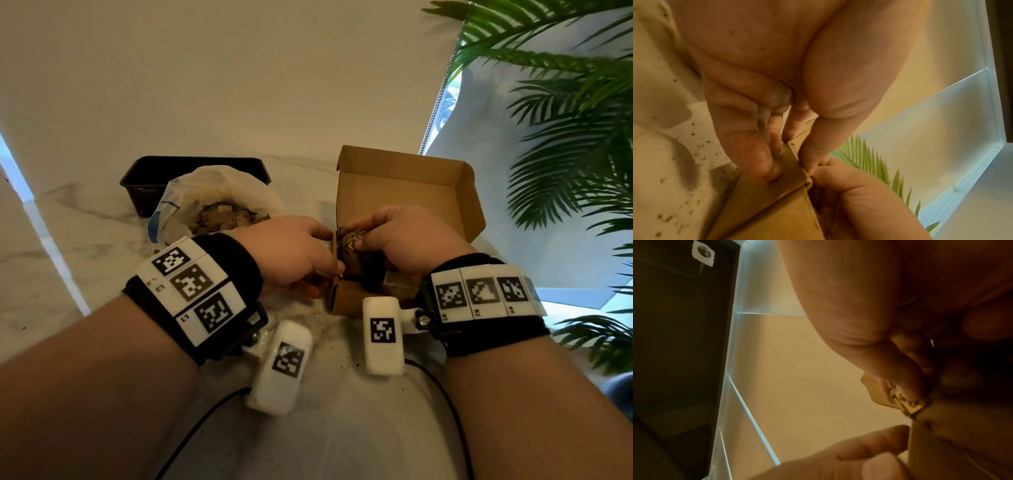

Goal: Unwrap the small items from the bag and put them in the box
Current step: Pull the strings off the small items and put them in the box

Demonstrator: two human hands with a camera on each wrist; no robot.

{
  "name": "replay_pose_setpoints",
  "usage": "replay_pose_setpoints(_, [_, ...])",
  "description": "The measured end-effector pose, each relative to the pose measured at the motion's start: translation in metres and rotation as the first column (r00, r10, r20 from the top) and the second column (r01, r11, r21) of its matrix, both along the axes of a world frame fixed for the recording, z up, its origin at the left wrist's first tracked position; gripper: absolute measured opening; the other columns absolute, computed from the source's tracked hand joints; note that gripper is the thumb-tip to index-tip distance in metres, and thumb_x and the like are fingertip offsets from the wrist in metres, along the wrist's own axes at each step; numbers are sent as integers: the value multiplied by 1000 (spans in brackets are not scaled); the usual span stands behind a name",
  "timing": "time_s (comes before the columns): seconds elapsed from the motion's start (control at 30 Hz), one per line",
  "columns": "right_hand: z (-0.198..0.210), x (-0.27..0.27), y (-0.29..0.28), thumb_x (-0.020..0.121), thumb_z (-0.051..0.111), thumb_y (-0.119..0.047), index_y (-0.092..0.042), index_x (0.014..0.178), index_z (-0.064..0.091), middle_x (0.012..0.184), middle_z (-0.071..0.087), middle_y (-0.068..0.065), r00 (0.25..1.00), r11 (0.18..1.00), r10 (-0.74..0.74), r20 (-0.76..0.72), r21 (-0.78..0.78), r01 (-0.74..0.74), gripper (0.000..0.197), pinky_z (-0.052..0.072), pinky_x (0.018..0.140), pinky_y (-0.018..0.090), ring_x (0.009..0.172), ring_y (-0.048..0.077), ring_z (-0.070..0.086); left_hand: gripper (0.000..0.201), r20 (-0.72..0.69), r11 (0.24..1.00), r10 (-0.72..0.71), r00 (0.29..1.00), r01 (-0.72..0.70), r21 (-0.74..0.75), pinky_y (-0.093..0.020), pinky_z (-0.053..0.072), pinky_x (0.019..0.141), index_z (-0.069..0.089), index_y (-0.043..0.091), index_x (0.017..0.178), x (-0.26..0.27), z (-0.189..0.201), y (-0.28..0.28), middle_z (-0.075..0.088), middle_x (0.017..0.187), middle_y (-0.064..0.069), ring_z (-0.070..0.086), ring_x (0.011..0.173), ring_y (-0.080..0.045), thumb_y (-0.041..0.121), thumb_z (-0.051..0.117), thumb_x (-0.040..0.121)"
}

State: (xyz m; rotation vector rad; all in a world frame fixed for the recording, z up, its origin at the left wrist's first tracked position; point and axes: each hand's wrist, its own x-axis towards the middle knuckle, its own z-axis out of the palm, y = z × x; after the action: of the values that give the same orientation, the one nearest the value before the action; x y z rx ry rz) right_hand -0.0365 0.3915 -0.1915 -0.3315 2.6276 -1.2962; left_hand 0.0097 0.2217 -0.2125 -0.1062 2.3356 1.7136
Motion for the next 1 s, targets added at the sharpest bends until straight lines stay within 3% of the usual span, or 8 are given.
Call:
replay_pose_setpoints(0.07, [1, 0, -3, 90, 70, -9, -25, 100, 73, 106, 71, 1, 1000, 998, 11, 6, 60, -11, 19, 56, 87, 35, 101, 19, 66, 67, -3, 1000, 0, 1000, 0, 4, -32, 59, 63, 46, 19, 149, 0, -1, 1, 76, 102, -15, 74, 83, -26, 4, 73, 89])
replay_pose_setpoints(0.17, [2, 1, -7, 92, 69, -11, -26, 96, 69, 104, 70, 1, 1000, 991, 16, 22, 135, -18, 16, 56, 72, 29, 91, 17, 66, 65, -6, 1000, 7, 1000, -7, 13, -33, 62, 64, 48, 20, 147, 0, -1, 1, 77, 98, -13, 74, 81, -24, 3, 72, 89])
replay_pose_setpoints(0.3, [4, 3, -10, 92, 66, -5, -19, 106, 68, 111, 70, 9, 995, 993, -20, 93, 122, 9, 20, 59, 90, 43, 100, 27, 70, 66, -4, 1000, 8, 1000, -8, 21, -36, 63, 67, 47, 19, 147, 0, -1, 1, 78, 90, -9, 75, 76, -21, 3, 73, 89])
replay_pose_setpoints(0.4, [5, 5, -11, 92, 67, -3, -16, 106, 67, 111, 70, 11, 994, 995, -26, 106, 95, 16, 20, 59, 90, 44, 103, 28, 69, 66, -3, 999, 22, 1000, -21, 25, -32, 62, 61, 48, 18, 147, 0, 0, 1, 77, 79, -4, 74, 67, -16, 1, 72, 89])
replay_pose_setpoints(0.63, [7, 8, -4, 96, 61, -28, -19, 106, 63, 98, 70, 6, 996, 992, -83, -36, 88, 86, 13, 64, 74, 38, 78, 21, 74, 67, 9, 1000, 18, 1000, -18, -8, -35, 63, 64, 47, 22, 148, 1, 1, 1, 77, 98, -11, 74, 78, -23, 5, 73, 89])
replay_pose_setpoints(0.77, [-3, 11, -9, 95, 62, -25, -14, 89, 63, 86, 69, 8, 996, 997, 5, 89, 78, -12, 13, 60, 58, 32, 66, 20, 69, 62, -1, 1000, 17, 1000, -17, -26, -34, 63, 64, 51, 24, 144, 1, 1, 2, 76, 98, -10, 74, 78, -23, 6, 73, 90])
replay_pose_setpoints(0.9, [-8, 11, -15, 91, 62, -20, -7, 104, 66, 107, 70, 18, 996, 996, 46, 83, 72, -52, 19, 61, 82, 50, 94, 35, 70, 63, -1, 999, 5, 1000, -5, -39, -33, 60, 60, 50, 25, 145, 0, 0, 1, 77, 97, -11, 75, 78, -24, 6, 73, 89])
replay_pose_setpoints(1.0, [-6, 13, -18, 93, 58, -20, -3, 106, 66, 117, 67, 23, 996, 992, 70, 51, 104, -75, 23, 57, 90, 55, 110, 41, 66, 60, -4, 999, 1, 1000, -1, -35, -32, 59, 60, 53, 25, 142, -1, -1, 2, 77, 97, -10, 75, 77, -23, 7, 74, 89])
